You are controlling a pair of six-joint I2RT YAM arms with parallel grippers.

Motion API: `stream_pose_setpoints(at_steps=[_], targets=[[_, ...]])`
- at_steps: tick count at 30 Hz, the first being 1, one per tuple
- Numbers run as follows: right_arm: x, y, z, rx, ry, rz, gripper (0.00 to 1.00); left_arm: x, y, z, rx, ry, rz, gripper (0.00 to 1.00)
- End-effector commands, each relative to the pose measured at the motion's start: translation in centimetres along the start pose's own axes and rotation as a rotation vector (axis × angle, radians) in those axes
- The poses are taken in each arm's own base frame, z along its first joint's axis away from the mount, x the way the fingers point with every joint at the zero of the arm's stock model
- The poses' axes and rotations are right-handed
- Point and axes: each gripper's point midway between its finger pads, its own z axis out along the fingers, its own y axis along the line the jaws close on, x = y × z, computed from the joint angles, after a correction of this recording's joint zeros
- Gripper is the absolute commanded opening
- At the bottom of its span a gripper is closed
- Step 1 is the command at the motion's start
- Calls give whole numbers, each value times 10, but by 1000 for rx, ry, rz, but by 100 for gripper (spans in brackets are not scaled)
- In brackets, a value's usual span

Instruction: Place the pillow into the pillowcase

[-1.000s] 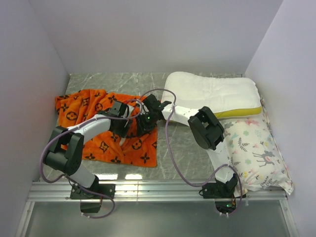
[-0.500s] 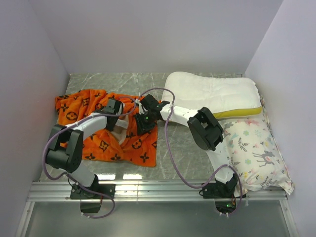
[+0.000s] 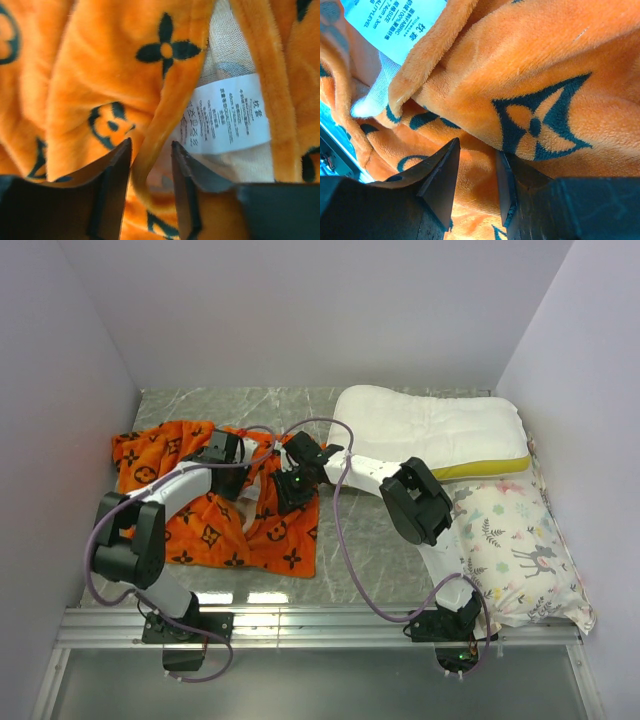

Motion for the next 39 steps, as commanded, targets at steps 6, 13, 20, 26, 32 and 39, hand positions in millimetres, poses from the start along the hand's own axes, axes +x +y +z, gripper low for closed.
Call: stream_pose_setpoints(at_steps=[6,13,20,26,32,39], targets=[[28,-22,3,89,79,-17,43,-16,-3,15,25,4,-8,55],[36,-29,0,112,93,-27,43,-24,20,6,-48,-6,-69,1],[22,-20,-33,97,64,-125,52,-53,30,-75,-37,-182,-114,0],[-38,-23,-141,113,-107,-359,99,-46,15,-89,63,-209,-100,0],[-79,-77,-225,280,-195,-515,100,-49,6,-83,110,-214,-106,0],[-105,-170,-256,488,-157,-621,100,-47,4,-78,119,-197,-122,0]])
